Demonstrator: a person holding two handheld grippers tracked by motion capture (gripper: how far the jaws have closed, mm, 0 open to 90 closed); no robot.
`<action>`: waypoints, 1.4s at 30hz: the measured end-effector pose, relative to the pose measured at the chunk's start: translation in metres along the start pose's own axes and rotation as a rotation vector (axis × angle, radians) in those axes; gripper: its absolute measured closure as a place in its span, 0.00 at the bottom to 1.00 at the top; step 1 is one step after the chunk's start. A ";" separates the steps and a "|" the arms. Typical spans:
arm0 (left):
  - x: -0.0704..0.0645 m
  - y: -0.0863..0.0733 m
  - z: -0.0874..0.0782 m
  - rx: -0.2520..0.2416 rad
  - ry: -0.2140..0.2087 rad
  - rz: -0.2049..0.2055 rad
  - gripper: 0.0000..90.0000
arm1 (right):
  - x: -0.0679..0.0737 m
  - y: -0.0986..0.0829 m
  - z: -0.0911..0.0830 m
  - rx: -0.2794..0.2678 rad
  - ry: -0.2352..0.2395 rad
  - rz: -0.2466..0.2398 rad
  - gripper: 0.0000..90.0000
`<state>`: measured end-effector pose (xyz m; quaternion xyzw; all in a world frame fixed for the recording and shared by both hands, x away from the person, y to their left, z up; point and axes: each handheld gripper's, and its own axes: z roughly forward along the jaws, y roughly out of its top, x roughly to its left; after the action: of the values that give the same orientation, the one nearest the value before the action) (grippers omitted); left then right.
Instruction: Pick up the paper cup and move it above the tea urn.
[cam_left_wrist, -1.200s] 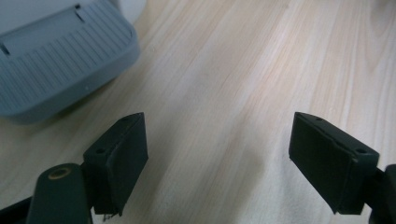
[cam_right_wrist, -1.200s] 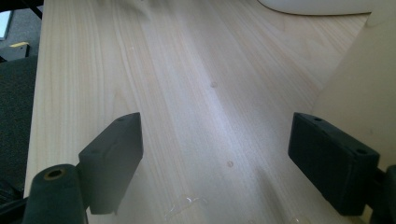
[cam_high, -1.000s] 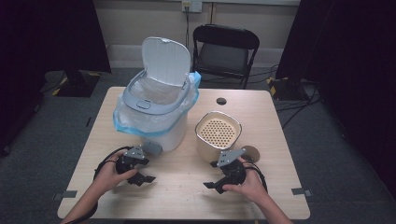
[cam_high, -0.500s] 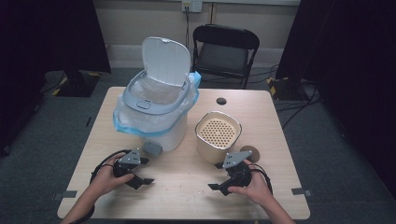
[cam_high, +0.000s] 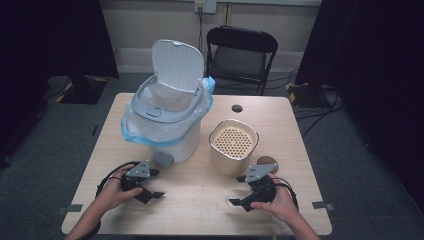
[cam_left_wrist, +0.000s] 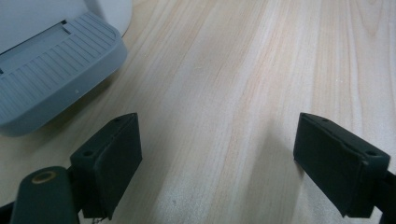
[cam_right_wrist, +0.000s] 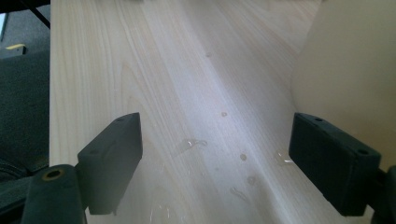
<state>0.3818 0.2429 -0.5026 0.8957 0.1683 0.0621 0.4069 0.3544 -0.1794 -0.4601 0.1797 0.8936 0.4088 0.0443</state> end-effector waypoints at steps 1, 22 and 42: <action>0.000 0.000 0.000 0.000 0.000 0.000 0.16 | -0.001 -0.001 -0.002 -0.005 -0.003 0.004 0.19; 0.000 0.000 0.000 0.001 0.002 0.001 0.16 | 0.002 -0.023 -0.027 -0.012 -0.033 0.040 0.19; 0.000 0.000 0.000 0.001 0.002 0.000 0.16 | -0.002 -0.046 -0.051 0.004 -0.084 0.081 0.20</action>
<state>0.3815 0.2428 -0.5026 0.8959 0.1687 0.0630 0.4062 0.3314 -0.2439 -0.4612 0.2326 0.8839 0.4006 0.0649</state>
